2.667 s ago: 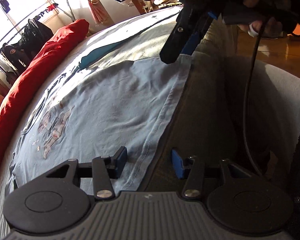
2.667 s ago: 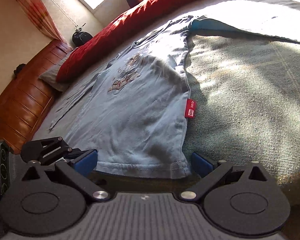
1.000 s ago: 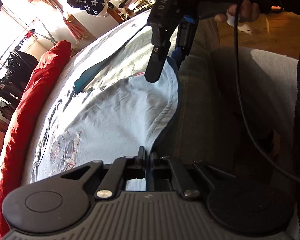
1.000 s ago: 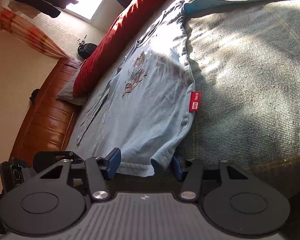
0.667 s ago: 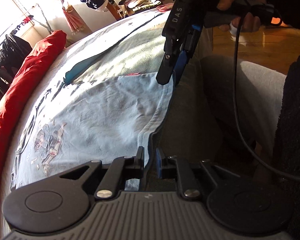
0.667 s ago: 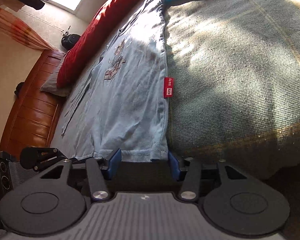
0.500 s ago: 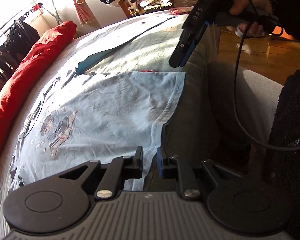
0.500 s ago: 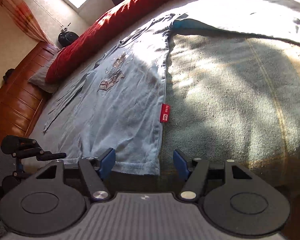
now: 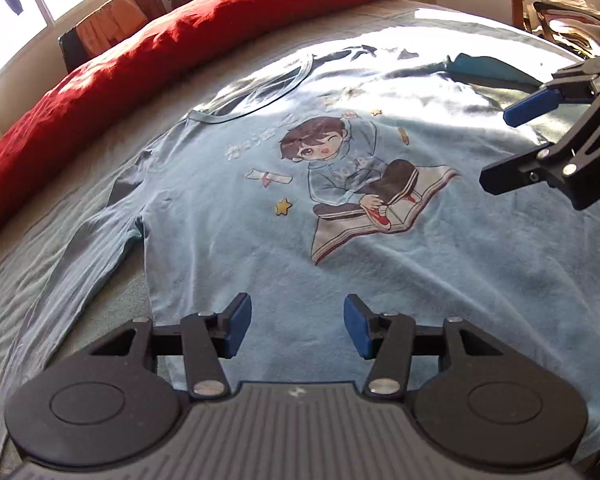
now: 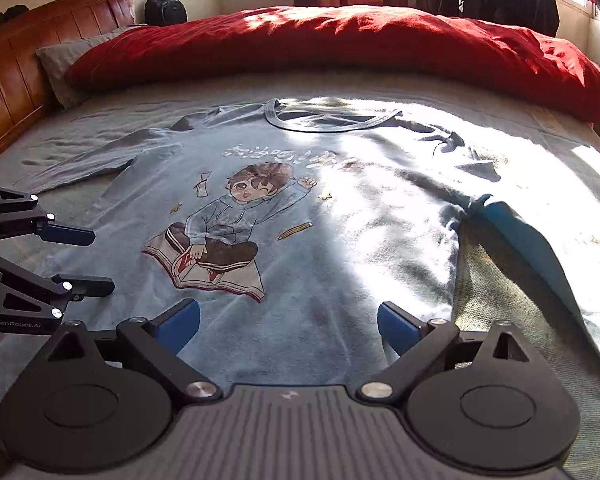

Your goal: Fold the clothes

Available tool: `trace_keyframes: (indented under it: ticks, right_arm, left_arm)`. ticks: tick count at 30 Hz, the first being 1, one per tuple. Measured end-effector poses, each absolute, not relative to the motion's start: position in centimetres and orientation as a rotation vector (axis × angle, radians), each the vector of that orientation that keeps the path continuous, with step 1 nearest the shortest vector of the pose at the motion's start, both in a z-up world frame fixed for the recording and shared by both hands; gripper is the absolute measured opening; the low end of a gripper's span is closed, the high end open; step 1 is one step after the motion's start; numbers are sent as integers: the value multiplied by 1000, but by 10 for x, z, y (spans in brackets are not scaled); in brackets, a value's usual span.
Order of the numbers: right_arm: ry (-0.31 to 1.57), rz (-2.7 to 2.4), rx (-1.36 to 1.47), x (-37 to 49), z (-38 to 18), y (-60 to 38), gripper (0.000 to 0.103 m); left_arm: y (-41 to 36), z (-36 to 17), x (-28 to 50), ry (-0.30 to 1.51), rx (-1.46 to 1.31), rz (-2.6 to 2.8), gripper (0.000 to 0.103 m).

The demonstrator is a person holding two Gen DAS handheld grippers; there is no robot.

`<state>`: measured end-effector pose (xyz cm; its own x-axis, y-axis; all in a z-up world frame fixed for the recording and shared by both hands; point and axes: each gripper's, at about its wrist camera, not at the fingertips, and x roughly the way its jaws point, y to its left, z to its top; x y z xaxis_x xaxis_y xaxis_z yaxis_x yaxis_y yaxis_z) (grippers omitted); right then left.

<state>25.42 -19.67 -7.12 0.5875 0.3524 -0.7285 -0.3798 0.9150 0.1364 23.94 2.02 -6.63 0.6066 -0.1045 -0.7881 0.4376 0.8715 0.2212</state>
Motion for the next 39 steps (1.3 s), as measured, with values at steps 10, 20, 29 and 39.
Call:
trace_keyframes:
  ticks: [10,20,29,39]
  right_arm:
    - [820,371,-157,130,-96,-209,103]
    - [796,328,-146,84,-106,-208,103]
    - [834,298,-88,86,-95,-207,103]
    - [785,317,12,59,-71,-211,103]
  left_arm:
    - [73,-74,132,895,255,-268,75]
    - [76,-61,90,865,247,-237,77]
    - [15,-59,141,781,250,-300,80]
    - [70,-81,73,876,139,-229,89]
